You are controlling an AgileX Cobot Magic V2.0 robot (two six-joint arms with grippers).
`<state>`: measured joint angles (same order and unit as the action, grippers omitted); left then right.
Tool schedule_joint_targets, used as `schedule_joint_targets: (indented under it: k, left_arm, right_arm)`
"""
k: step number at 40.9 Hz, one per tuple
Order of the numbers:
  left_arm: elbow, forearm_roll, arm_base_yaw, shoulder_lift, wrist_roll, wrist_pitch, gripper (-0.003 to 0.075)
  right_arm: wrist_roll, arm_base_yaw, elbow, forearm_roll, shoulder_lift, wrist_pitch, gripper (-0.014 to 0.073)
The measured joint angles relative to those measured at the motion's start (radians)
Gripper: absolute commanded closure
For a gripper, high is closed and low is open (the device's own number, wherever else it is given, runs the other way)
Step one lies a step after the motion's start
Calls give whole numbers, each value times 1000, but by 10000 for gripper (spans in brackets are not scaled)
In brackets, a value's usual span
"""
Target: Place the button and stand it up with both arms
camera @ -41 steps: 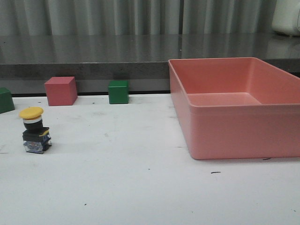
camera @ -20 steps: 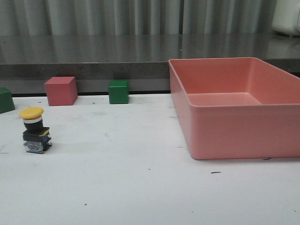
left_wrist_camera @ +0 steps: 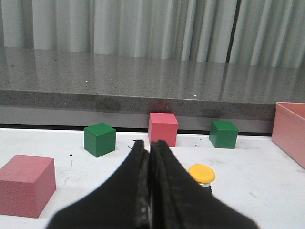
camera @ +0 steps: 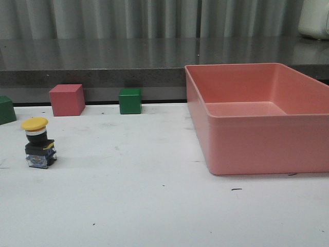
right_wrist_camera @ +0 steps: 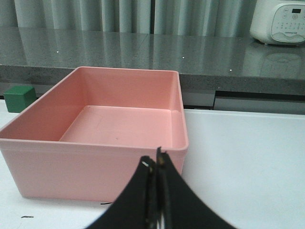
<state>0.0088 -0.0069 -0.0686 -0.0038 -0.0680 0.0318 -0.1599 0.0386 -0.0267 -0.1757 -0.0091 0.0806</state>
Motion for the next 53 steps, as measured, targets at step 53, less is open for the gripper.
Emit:
schedule_joint_targets:
  k: [53]
  left_arm:
    - [0, 0, 0, 0, 0, 0, 740]
  right_arm:
    - [234, 0, 0, 195, 0, -62, 662]
